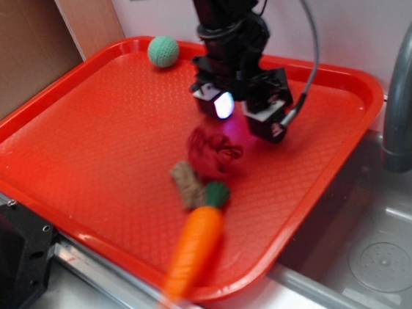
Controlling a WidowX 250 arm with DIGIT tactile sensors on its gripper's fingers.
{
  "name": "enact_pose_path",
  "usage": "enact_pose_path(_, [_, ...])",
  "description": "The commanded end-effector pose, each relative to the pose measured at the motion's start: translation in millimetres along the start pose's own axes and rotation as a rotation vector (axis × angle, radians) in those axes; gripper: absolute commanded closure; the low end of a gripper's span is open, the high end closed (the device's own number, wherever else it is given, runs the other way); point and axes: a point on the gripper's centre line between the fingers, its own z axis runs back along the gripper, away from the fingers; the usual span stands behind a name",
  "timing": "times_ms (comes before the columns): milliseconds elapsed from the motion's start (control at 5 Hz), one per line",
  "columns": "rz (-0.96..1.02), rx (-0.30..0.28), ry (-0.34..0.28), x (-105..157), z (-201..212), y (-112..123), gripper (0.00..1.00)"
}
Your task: Grab the black box.
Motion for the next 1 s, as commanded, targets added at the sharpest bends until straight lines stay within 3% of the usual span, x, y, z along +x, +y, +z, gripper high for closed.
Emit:
enact_pose_path(0, [-0.009, 0.006, -0.012, 19.6, 19.1, -10.8, 1.0])
enact_pose_path(200, [-0.02, 0.017, -0.037, 23.0, 26.6, -7.3, 1.0])
enact_pose_path(400, [0.03, 0.009, -0.106, 22.3, 48.5, -12.5, 0.0])
enact_pose_path(600, [0.093, 0.028, -0.173, 20.7, 72.6, -21.3, 0.0])
enact_pose_path(800, [0.27, 0.041, -0.241, 38.5, 71.2, -22.6, 0.0])
